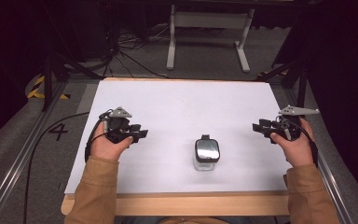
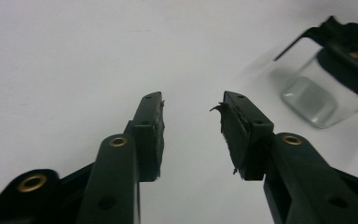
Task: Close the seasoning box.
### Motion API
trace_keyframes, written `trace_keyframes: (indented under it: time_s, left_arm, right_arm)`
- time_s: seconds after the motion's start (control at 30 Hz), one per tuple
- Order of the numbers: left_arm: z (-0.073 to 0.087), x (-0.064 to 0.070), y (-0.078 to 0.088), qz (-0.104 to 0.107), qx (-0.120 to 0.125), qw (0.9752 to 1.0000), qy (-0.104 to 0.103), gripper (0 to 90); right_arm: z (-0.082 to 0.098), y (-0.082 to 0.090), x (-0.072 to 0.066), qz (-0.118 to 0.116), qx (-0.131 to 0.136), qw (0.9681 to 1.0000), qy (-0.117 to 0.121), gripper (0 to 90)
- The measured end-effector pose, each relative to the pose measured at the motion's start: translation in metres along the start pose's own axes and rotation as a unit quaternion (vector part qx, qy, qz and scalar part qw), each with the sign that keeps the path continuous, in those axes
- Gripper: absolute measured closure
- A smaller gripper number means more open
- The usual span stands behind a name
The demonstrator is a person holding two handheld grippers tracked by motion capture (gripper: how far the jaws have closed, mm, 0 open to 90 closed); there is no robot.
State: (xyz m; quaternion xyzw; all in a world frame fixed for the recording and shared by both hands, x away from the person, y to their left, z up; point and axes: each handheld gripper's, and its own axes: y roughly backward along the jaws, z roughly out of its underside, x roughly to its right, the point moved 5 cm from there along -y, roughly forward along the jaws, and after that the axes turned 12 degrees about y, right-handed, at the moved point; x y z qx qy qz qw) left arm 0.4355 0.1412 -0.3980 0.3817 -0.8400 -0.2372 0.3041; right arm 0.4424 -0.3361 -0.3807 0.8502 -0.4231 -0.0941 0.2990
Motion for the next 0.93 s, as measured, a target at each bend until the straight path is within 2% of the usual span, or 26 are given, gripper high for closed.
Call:
trace_keyframes:
  time_s: [0.13, 0.2, 0.27, 0.33, 0.37, 0.47, 0.53, 0.63, 0.73, 0.93]
  left_arm:
    - [0.005, -0.022, -0.008, -0.016, 0.011, 0.9998, 0.005, 55.1]
    - [0.007, -0.032, -0.013, -0.033, 0.015, 0.9993, 0.003, 50.8]
    - [0.010, -0.043, -0.019, -0.055, 0.016, 0.9983, 0.008, 45.6]
    - [0.014, -0.049, -0.024, -0.061, 0.013, 0.9978, 0.020, 42.5]
    - [0.015, -0.052, -0.026, -0.064, 0.009, 0.9976, 0.024, 41.2]
    - [0.019, -0.058, -0.031, -0.072, 0.002, 0.9967, 0.037, 37.8]
    - [0.022, -0.063, -0.034, -0.082, -0.011, 0.9959, 0.037, 35.9]
    - [0.026, -0.066, -0.040, -0.090, -0.028, 0.9946, 0.043, 33.1]
    - [0.027, -0.068, -0.042, -0.094, -0.032, 0.9943, 0.040, 31.8]
    - [0.026, -0.064, -0.042, -0.082, -0.029, 0.9952, 0.045, 29.8]
  right_arm:
    - [0.015, -0.006, 0.016, 0.030, -0.022, 0.9993, 0.004, 50.8]
    - [0.021, -0.008, 0.022, 0.038, -0.029, 0.9988, -0.003, 49.5]
    - [0.029, -0.012, 0.029, 0.061, -0.047, 0.9969, -0.014, 49.5]
    - [0.037, -0.015, 0.036, 0.075, -0.056, 0.9955, -0.013, 47.3]
    - [0.040, -0.017, 0.038, 0.078, -0.056, 0.9952, -0.018, 46.1]
    - [0.050, -0.024, 0.044, 0.080, -0.059, 0.9950, -0.012, 45.0]
    - [0.056, -0.029, 0.046, 0.082, -0.068, 0.9943, -0.004, 44.4]
    - [0.063, -0.036, 0.048, 0.078, -0.079, 0.9938, -0.010, 43.3]
    - [0.067, -0.039, 0.049, 0.081, -0.079, 0.9935, -0.012, 43.3]
    - [0.065, -0.039, 0.047, 0.075, -0.066, 0.9948, -0.019, 42.5]
